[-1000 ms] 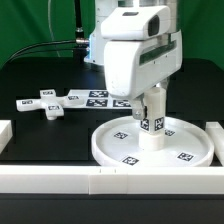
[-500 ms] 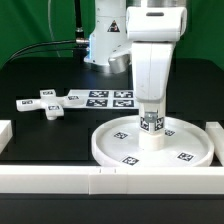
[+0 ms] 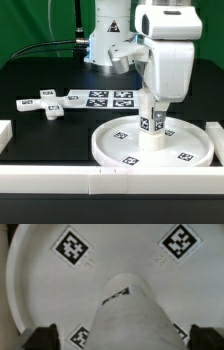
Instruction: Assemble round table
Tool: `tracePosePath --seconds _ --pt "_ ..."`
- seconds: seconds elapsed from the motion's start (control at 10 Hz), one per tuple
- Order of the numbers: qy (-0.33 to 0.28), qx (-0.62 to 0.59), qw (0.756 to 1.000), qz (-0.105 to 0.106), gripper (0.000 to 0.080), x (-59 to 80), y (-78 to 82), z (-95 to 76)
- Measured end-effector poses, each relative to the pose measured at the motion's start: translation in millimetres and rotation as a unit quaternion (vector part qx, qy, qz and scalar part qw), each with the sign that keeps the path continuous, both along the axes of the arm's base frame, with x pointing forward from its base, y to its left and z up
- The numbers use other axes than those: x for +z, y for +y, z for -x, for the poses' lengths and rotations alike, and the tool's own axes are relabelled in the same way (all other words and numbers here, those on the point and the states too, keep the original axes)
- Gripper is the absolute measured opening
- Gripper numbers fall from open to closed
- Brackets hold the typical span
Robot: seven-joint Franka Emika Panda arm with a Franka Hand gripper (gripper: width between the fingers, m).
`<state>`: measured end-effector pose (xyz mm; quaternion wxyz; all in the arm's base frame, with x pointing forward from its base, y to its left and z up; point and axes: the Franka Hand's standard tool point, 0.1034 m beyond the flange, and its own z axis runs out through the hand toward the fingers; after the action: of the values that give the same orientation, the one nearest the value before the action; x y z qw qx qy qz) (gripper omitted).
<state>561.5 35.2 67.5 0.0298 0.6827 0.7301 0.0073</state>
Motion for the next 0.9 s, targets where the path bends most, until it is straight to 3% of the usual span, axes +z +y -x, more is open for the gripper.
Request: tracePosePath --seconds 0.1,0.2,0.3,0.9 --pt "0.004 -0.002 1.0 0.0 0.0523 -2.8 -2.4 3.9" --pt "0.005 -0.003 1.0 0.0 0.0523 -3.3 -3.4 4.6" --pt "0.005 -0.003 1.0 0.0 0.0402 -3.3 -3.4 4.5" --pt "0.004 -0.029 1.0 -0.001 0.0406 -3.3 -3.6 4.6"
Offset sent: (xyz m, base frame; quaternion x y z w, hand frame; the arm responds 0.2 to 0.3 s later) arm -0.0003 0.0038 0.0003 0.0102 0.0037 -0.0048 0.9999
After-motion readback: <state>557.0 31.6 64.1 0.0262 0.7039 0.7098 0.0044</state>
